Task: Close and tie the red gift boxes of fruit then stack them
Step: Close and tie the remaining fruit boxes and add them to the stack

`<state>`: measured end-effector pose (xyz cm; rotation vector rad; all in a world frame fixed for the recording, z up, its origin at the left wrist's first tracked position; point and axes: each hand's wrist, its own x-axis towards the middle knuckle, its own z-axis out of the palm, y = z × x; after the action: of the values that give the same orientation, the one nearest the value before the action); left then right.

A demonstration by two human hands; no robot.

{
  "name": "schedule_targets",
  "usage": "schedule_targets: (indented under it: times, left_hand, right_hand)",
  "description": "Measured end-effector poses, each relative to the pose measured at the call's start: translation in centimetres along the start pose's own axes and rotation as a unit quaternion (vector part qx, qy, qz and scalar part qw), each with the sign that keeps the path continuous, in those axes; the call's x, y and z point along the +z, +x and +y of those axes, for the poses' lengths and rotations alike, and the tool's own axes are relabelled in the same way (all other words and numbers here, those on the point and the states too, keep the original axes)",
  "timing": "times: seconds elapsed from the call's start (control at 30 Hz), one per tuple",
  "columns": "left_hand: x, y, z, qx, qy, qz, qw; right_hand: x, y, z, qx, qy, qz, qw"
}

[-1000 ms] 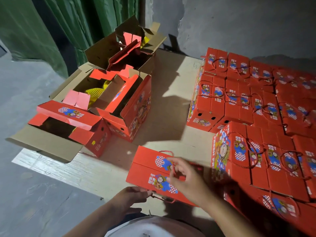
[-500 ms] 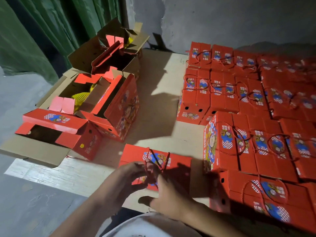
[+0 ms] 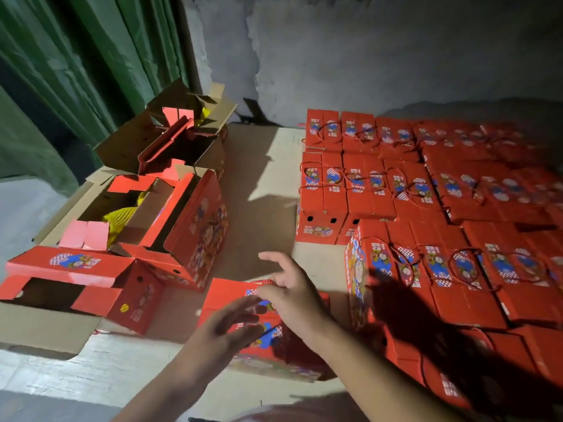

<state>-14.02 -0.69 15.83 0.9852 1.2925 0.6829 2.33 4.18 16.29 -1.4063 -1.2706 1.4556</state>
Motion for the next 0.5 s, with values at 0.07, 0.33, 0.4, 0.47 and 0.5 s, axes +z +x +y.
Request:
schedule_targets:
  times: [0.07,0.33,0.4,0.47,0.5]
  left_hand:
    - [-0.3,0.8,0.1,0.038,0.074,0.016,0.996]
    - [-3.5,4.2,-1.3,-0.219,0.252,-0.027,0.942]
    - [-2.9,5.2,-1.7,-0.217,0.178,0.005,0.960]
    - [-2.0,6.5,-1.6,-0.185,0.129,0.020,0.974]
    - [-1.3,7.2,-1.4,-0.174,0.113,0.015,0.978]
  right_hand:
    - [-0.9,0.4,-1.0,-0.001,0.008,0.016,1.000]
    - [-3.6,1.2,-3.4,-0.043,0.063,0.043,0.996]
    - [-4.1,1.5,-3.5,-0.044,0.064,0.055,0.995]
    - [-4.7,1.7,-3.6,-0.043,0.055,0.071,0.995]
    - [-5.0,1.8,-3.7,-0.041,0.053,0.077,0.995]
